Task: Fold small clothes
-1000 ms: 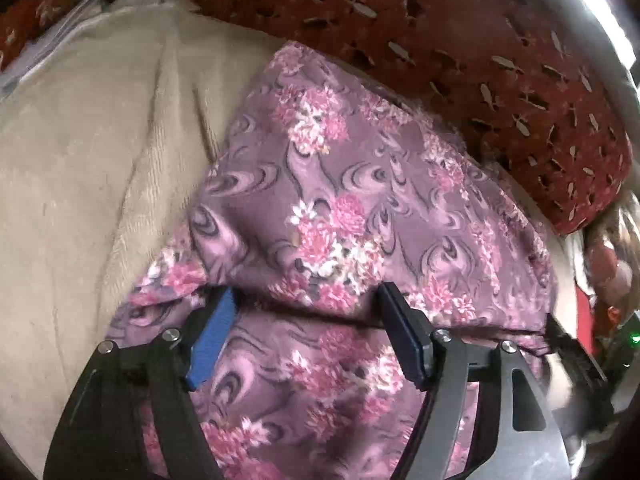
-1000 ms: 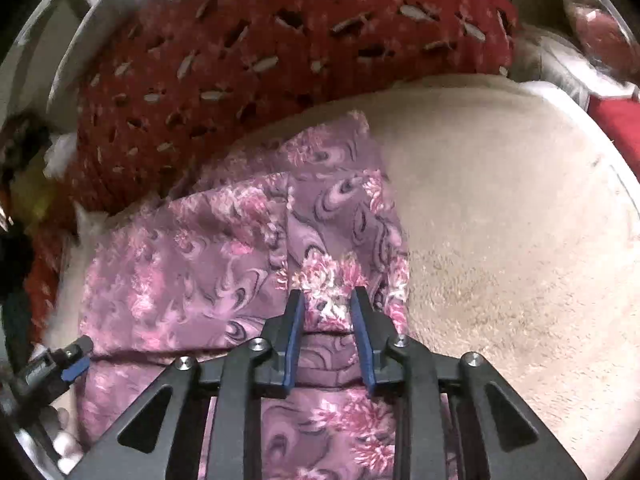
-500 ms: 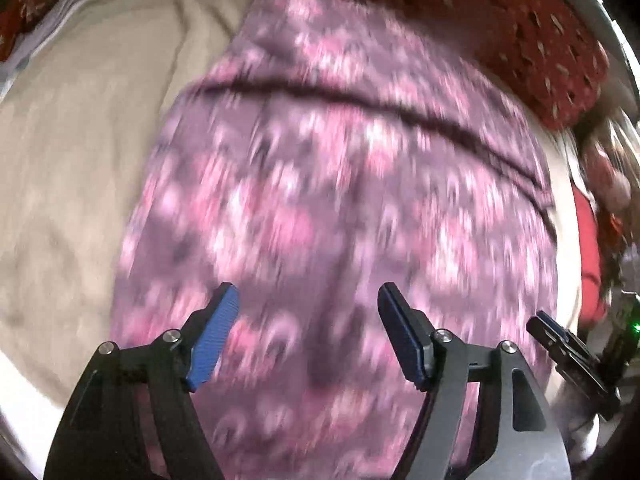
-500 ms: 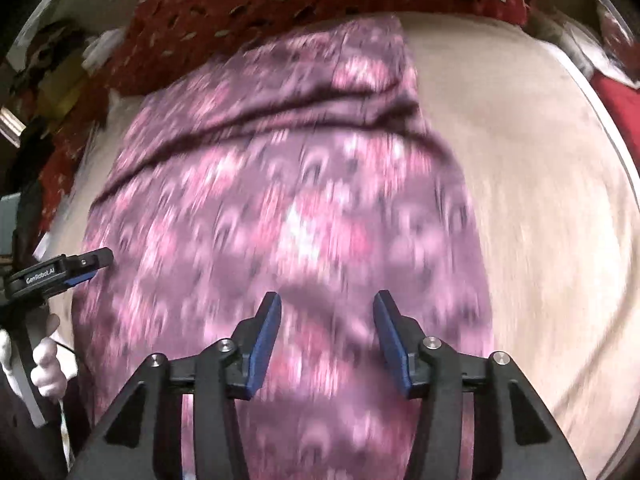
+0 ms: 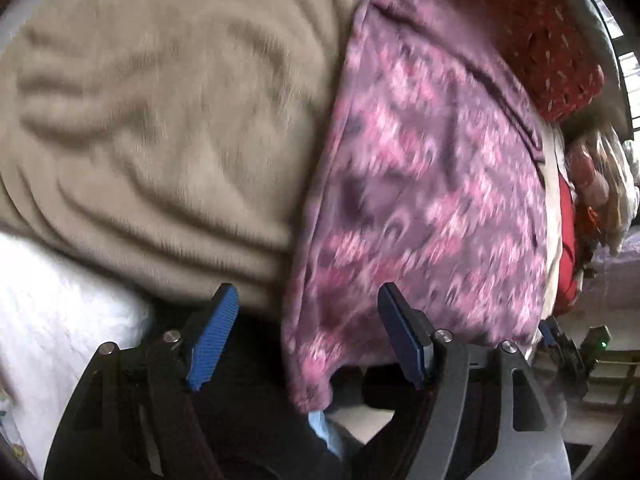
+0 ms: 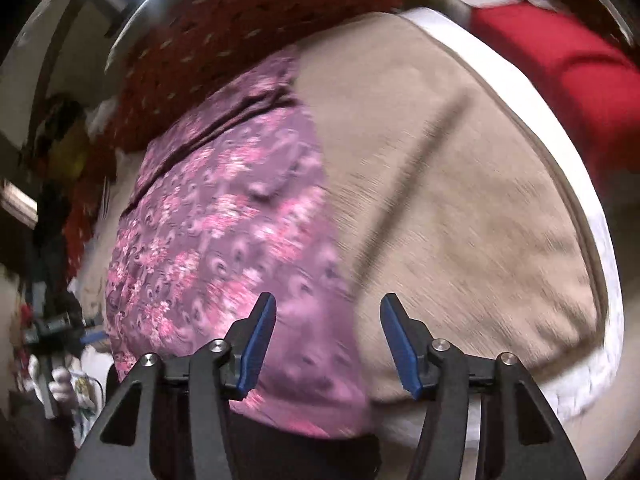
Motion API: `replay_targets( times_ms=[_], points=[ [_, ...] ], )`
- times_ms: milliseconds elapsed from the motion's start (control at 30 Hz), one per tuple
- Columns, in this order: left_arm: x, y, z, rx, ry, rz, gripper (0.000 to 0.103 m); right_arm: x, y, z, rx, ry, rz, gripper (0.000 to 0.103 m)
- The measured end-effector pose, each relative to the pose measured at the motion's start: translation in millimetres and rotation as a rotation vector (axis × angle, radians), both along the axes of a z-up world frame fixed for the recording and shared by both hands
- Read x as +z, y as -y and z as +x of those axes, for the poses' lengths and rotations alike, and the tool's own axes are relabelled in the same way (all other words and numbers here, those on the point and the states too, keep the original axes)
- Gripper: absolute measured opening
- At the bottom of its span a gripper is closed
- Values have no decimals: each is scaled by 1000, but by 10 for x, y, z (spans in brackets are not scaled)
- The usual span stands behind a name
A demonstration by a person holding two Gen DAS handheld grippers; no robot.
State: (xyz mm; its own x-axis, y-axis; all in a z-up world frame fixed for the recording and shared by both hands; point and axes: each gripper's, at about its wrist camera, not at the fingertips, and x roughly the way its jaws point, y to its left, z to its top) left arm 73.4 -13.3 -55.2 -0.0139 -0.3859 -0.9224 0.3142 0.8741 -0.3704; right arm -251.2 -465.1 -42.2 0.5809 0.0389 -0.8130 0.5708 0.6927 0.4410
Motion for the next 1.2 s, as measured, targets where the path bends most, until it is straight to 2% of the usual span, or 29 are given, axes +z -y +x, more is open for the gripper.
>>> replay_targets(
  times_ms=[100, 233, 367, 400, 433, 467, 500, 600, 700, 900, 1000, 1200],
  points=[
    [-135, 7, -113, -40, -57, -17, 72, -151, 42, -179, -39, 45, 101, 57],
    [-262, 34, -237, -81, -103, -30, 72, -326, -63, -211, -7, 98, 219, 57],
    [-300, 87, -299, -78, -104, -34, 71, -414, -229, -79, 58, 81, 210, 57],
    [-310, 88, -314, -79, -102, -30, 68, -406, -256, -63, 70, 90, 207, 52],
    [-312, 92, -335, -84, -89, -13, 46, -397, -283, -44, 76, 96, 207, 42],
    [-327, 97, -346, -98, -91, 1, 12, -378, -303, -30, 92, 107, 213, 33],
    [-371, 109, -361, -117, -117, 8, 1, -362, -325, -30, 105, 112, 213, 18],
    [-357, 28, -366, -93, -150, -37, 2, -212, -408, -25, 150, 136, 162, 13],
    [-174, -81, -351, -87, -177, -159, 2, -26, -439, -70, 161, 191, 144, 12],
    [376, -261, -203, -48, -125, -373, 2, 366, -339, -46, 132, 349, 165, 12],
    [542, -303, -54, -18, -112, -444, 2, 436, -273, -1, 106, 415, 211, 12],
    [673, -245, 273, 47, -113, -518, 2, 497, -193, 166, 87, 476, 261, 12]
  ],
)
